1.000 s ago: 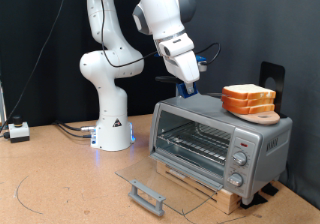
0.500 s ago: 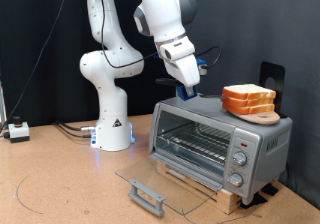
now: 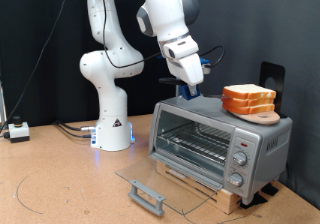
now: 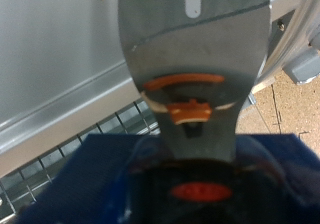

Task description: Make a piece of toast with the oven

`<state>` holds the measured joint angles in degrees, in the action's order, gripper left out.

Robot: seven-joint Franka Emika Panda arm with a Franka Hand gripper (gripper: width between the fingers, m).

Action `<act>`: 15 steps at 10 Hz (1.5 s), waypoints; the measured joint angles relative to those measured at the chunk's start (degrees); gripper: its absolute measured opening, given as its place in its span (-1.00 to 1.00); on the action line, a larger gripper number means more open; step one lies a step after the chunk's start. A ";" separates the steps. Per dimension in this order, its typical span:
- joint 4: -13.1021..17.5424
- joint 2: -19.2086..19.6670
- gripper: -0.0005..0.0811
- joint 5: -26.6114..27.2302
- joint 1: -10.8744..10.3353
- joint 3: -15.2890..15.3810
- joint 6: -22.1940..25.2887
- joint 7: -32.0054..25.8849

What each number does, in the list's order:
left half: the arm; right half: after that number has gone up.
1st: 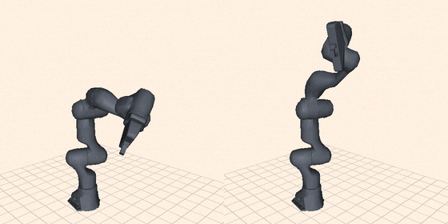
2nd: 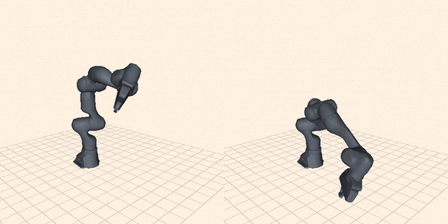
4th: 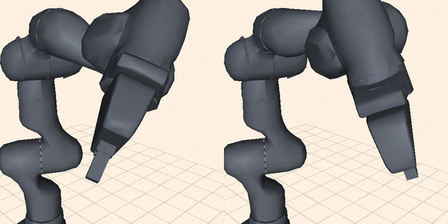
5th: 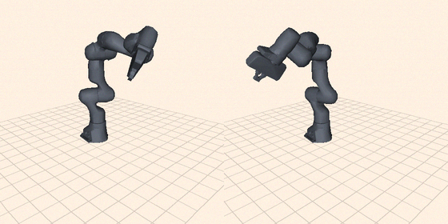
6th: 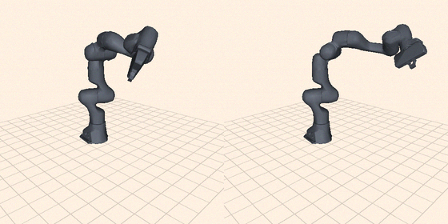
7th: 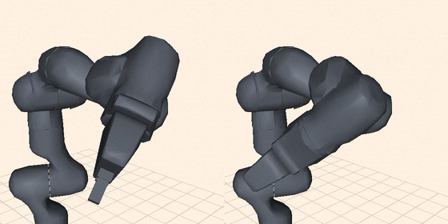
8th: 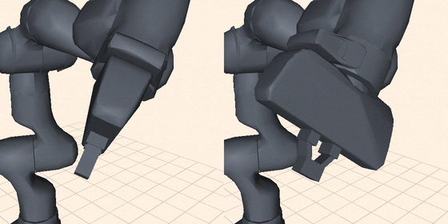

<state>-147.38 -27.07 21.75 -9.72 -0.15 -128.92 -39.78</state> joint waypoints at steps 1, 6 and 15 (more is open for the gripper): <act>0.03 0.00 -0.02 0.10 -0.03 0.54 0.00 0.03; 0.05 0.24 -0.02 0.43 -0.10 3.57 -0.33 3.12; 1.41 3.50 -0.02 3.46 -0.23 8.10 -2.45 4.58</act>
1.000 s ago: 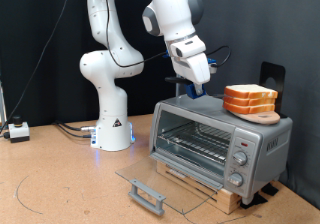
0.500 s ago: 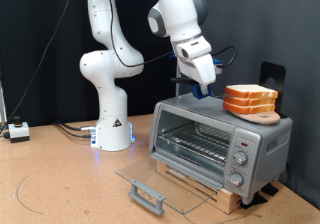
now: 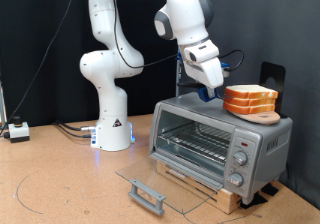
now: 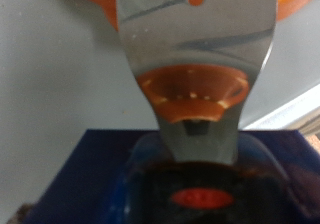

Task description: Make a piece of toast with the oven

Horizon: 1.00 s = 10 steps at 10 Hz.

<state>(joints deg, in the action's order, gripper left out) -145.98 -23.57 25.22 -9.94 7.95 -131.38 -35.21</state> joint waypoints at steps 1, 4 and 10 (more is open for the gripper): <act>0.03 0.04 -0.02 0.31 -0.04 0.65 -0.30 0.07; 0.09 0.16 -0.02 1.38 -0.11 2.61 -1.00 0.70; -2.58 0.15 -0.02 12.96 -0.93 2.52 -10.22 -3.81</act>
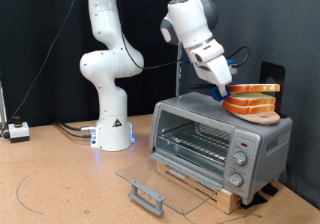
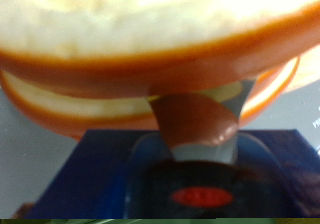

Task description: Make a piece of toast with the oven

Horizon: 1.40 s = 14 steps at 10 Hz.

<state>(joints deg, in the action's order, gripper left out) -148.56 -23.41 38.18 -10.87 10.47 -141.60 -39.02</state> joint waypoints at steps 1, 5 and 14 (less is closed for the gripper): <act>-0.29 -0.37 -0.02 0.53 0.01 -0.92 0.91 -0.61; -0.37 -1.99 -0.02 0.50 0.29 -4.62 5.80 -1.90; -0.91 -2.70 -0.02 -0.62 4.92 -15.53 10.15 -11.17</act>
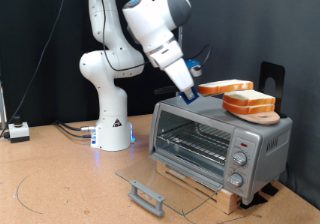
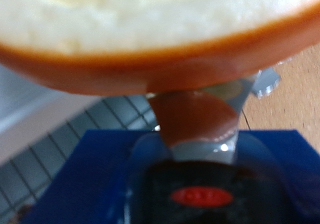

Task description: Make a piece of toast with the oven

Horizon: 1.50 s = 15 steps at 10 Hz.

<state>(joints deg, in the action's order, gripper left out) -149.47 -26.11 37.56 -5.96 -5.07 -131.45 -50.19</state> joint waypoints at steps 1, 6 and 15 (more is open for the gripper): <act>0.15 0.00 -0.02 -1.51 1.45 -1.24 1.14 -0.18; -0.12 0.09 -0.02 -3.69 3.79 -3.67 4.13 -3.22; 1.58 1.07 -0.02 -11.91 12.25 -17.13 10.51 -12.12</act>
<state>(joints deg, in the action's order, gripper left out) -147.89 -25.04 25.64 6.29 -22.20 -120.94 -62.31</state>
